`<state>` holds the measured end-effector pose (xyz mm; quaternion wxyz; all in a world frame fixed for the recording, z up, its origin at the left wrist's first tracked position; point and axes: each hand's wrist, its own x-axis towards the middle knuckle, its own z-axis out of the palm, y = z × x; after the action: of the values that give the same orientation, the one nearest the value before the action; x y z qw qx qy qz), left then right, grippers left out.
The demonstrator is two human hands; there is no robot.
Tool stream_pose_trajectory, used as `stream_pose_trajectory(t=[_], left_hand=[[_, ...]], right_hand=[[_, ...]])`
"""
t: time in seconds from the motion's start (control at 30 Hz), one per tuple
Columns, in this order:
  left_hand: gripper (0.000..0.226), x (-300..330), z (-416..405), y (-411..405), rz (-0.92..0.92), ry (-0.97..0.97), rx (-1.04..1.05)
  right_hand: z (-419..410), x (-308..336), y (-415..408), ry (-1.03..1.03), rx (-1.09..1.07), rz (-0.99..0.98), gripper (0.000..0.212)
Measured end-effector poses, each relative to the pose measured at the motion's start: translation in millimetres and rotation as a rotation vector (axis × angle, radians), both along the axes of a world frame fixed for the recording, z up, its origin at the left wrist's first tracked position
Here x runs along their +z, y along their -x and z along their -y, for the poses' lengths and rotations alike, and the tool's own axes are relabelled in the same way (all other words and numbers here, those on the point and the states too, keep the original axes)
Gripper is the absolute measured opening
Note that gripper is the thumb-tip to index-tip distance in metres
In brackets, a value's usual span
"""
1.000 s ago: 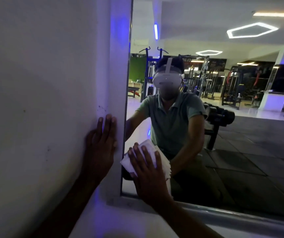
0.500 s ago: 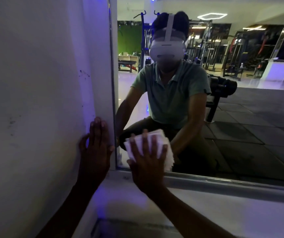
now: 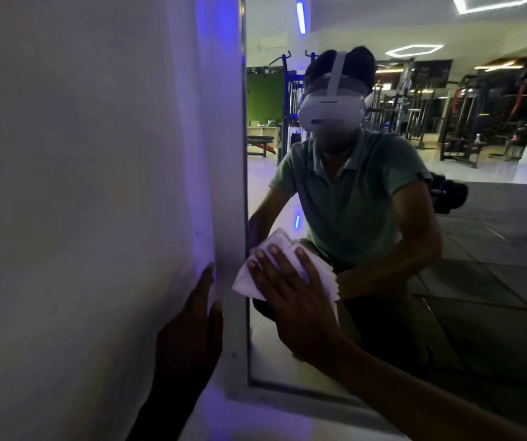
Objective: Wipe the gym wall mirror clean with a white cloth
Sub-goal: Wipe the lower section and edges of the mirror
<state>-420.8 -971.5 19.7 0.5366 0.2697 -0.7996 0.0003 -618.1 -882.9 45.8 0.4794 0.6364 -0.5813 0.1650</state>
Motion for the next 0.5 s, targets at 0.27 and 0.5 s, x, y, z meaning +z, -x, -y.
stream_pose_trajectory(t=[0.27, 0.5], left_hand=[[0.039, 295, -14, -20, -0.223, -0.095, -0.095], [0.041, 488, -46, 0, -0.302, -0.252, -0.289]], right_hand=[[-1, 284, -54, 0.148, 0.291, 0.451, 0.059], [-72, 491, -34, 0.049, 0.143, 1.017, 0.032]])
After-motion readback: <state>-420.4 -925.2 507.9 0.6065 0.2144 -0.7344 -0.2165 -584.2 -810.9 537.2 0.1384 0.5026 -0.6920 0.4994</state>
